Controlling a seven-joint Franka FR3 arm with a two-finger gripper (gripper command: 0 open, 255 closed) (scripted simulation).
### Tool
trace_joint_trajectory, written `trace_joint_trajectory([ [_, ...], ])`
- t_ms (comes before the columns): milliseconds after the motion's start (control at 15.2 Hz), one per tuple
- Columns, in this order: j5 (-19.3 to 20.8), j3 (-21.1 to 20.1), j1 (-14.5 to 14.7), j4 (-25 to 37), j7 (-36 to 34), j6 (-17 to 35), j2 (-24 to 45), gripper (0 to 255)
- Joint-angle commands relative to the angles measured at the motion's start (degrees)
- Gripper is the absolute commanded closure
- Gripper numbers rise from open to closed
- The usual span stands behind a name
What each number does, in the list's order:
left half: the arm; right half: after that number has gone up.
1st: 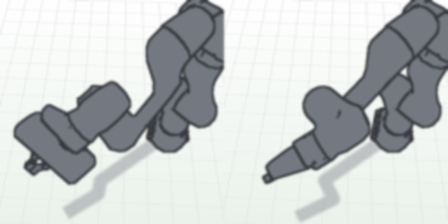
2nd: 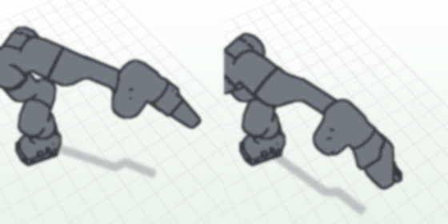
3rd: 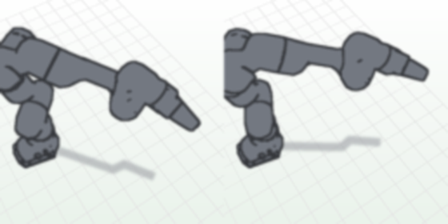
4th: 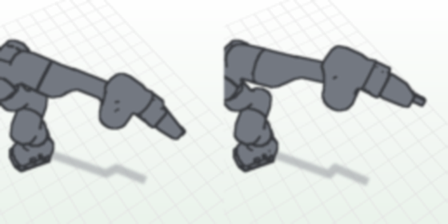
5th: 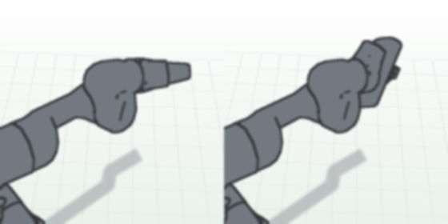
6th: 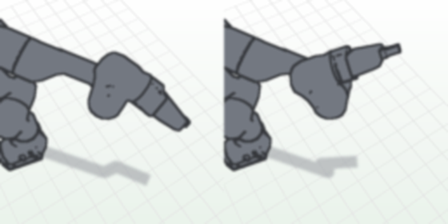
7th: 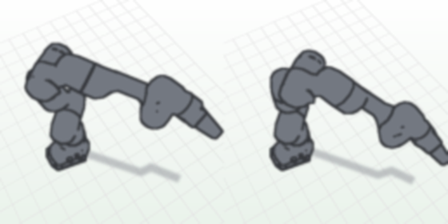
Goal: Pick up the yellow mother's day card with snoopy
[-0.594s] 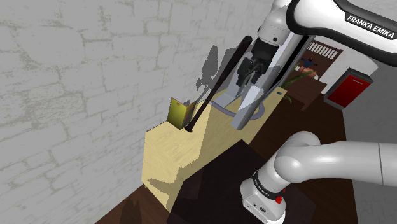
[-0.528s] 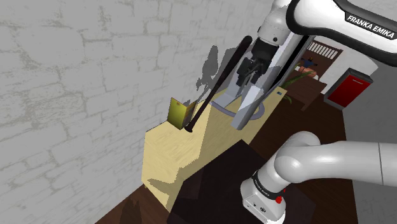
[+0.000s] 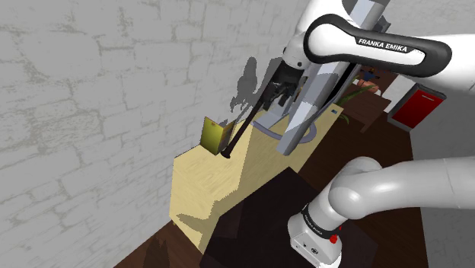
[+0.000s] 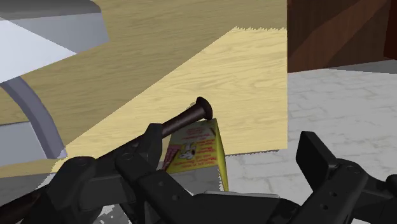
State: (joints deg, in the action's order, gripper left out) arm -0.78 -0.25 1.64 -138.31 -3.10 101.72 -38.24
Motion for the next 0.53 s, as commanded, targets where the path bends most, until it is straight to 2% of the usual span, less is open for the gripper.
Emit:
trace_joint_trajectory([
  [0, 0.17, 0.28, 0.3, -0.82, 1.31, 4.07, 2.81, 0],
  [462, 0.51, 1.35, 1.19, -0.55, 6.03, 17.82, 15.83, 0],
])
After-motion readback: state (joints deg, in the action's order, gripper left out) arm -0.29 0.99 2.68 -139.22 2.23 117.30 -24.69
